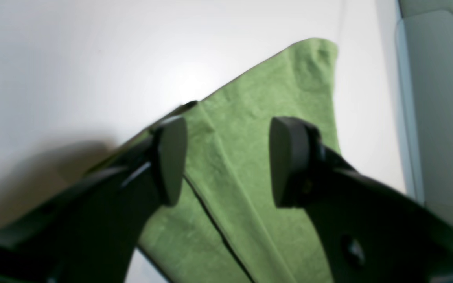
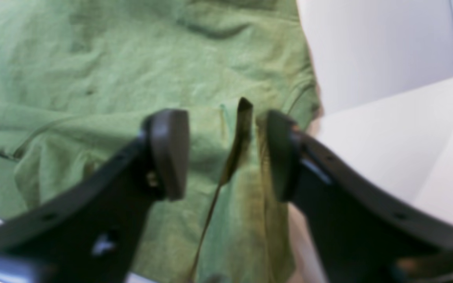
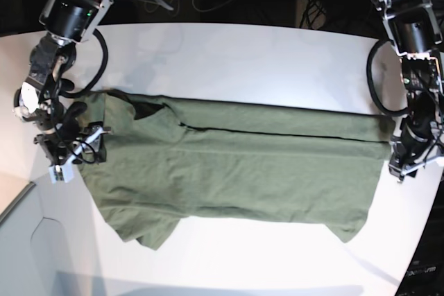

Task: Layout the t-shirt on the table in an organized manner, then fold the t-shirt properly
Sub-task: 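Drag the held edge across the shirt with both grippers, folding it over, then open both grippers and regrasp the folded edge, then pull the folded edge back with both grippers to straighten the shirt, then release the shirt and move both grippers to its opposite edge, then grasp the shirt's opposite edge corners with both grippers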

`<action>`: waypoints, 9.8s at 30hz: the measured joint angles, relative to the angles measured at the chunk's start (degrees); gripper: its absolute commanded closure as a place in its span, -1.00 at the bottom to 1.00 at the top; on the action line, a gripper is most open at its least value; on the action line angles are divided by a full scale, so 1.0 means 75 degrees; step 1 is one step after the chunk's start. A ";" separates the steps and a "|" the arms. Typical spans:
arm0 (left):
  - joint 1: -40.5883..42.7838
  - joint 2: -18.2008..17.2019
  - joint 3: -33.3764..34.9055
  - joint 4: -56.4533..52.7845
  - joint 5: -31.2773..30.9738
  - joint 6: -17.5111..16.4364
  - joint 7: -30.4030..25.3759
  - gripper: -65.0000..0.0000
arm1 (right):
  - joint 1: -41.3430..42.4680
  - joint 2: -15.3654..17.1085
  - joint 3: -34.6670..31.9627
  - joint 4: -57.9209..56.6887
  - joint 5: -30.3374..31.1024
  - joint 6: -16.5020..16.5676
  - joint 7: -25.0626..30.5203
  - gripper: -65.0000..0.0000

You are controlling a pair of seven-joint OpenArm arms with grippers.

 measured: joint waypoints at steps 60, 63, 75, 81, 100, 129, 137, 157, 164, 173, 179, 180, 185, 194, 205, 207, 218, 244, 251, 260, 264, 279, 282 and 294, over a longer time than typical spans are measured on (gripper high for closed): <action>0.1037 -0.0082 0.0656 -0.0463 0.1323 -0.0003 -0.0166 -0.02 | -0.2031 -0.0012 0.0627 0.1565 0.0050 0.0000 0.0070 -0.25; 0.1032 -0.0087 0.0670 -0.0487 0.1326 -0.0003 -0.0172 -0.01 | -0.1888 -0.0012 0.0627 0.1174 0.0017 -0.0003 0.0044 -0.25; 0.0968 -0.0070 0.0714 -0.0656 0.1311 -0.0006 -0.0117 1.00 | -0.1463 0.0455 0.0670 -0.0213 0.0038 -0.0003 0.0067 -0.25; 0.0863 -0.0114 0.0699 -0.1148 0.1262 -0.0204 -0.0373 0.99 | -0.1236 0.0458 0.0662 -0.0729 0.0032 -0.0003 0.0076 -0.22; 0.1035 -0.0178 -0.0198 0.0376 0.1250 -0.0058 0.1309 0.99 | -0.1667 0.0694 0.0300 0.0915 0.0149 0.0000 0.0023 1.00; 0.0755 -0.0192 -0.0510 0.1268 0.1341 -0.0023 0.2247 1.00 | -0.1367 0.1084 -0.0542 0.2267 0.0149 0.0000 -0.1274 1.00; 0.1574 -0.0038 -0.0568 0.1352 0.1311 -0.0064 0.2142 1.00 | -0.2576 0.0807 -0.0525 0.2369 0.0160 0.0000 -0.1259 1.00; 0.4115 0.0533 -0.1687 0.3252 0.1300 -0.0067 0.2159 1.00 | -0.4902 0.0370 0.0137 0.2398 0.0111 -0.0003 0.0938 1.00; 0.4191 0.0804 -0.1711 0.3232 0.1352 -0.0061 0.2180 1.00 | -0.4986 0.0321 0.0254 0.2387 0.0111 0.0000 0.1014 1.00; 0.4164 0.0816 -0.1711 0.3232 0.1349 -0.0061 0.2168 0.98 | -0.4983 0.0219 0.0256 0.2384 0.0087 0.0000 0.1008 0.95; 0.4170 0.0799 -0.1711 0.3270 0.1355 -0.0055 0.2221 0.30 | -0.4986 0.0219 0.0256 0.2387 0.0085 0.0000 0.1003 0.20; 0.4173 0.0799 -0.1711 0.3314 0.1358 -0.0055 0.2221 0.18 | -0.4983 0.0210 0.0338 0.2390 0.0090 0.0000 0.1005 0.11; 0.4182 0.0804 -0.2180 0.3896 0.1332 -0.0055 0.2226 -0.05 | -0.4876 0.0090 0.1241 0.2795 0.0012 -0.0003 0.0950 -0.03; 0.2964 0.0784 -0.2827 0.4229 0.1373 -0.0006 0.2235 -0.05 | -0.3552 0.0032 0.1475 0.2940 -0.0032 -0.0015 0.0825 -0.08; -0.0184 0.0315 -0.1131 0.1693 0.2838 -0.0093 0.2022 -0.06 | -0.1547 -0.0437 0.0221 0.2486 -0.2072 -0.0009 0.0935 -0.16; -0.0711 0.0329 -0.0656 0.1035 0.3188 -0.0119 0.1600 -0.06 | -0.1387 -0.0446 0.0236 0.2305 -0.2302 -0.0003 0.0927 -0.16; -0.2699 0.0274 0.2226 -0.3943 0.4712 -0.0119 -0.1719 -0.06 | -0.1326 -0.0434 0.0254 0.1979 -0.2294 -0.0006 0.0933 -0.16; -0.2600 0.0353 0.3098 -0.5700 0.4727 -0.1376 -0.3512 -0.04 | -0.0898 -0.0396 0.0245 0.1836 -0.2299 -0.0003 0.0924 -0.16; -0.2602 0.0274 0.3098 -0.5700 0.4762 -0.1378 -0.3515 0.25 | -0.0726 -0.0396 0.0239 0.1504 -0.2291 -0.0006 0.0985 -0.15; -0.2602 0.0277 0.3101 -0.5700 0.4782 -0.1378 -0.3509 1.00 | -0.0670 -0.0291 0.0254 0.1335 -0.2317 -0.0003 0.0921 -0.16; -0.2608 0.0274 0.3098 -0.5639 0.4782 -0.1376 -0.3028 1.00 | -0.0318 -0.0283 0.0254 0.1148 -0.2314 -0.0006 0.0933 -0.16; -0.1953 0.0262 0.2320 -0.3034 0.4782 -0.1364 -0.1384 1.00 | 0.0093 -0.0271 -0.0256 0.0883 -0.2314 -0.0006 0.0930 -0.16; -0.1973 0.0277 0.2311 -0.2946 0.4779 -0.1373 -0.1230 0.98 | 0.0085 -0.0268 -0.0402 0.0883 -0.2320 -0.0003 0.0921 -0.16; -0.1993 0.0274 0.2302 -0.2923 0.4788 -0.1373 -0.1250 -0.55 | 0.0090 -0.0268 -0.0510 0.0883 -0.2317 -0.0006 0.0924 -0.16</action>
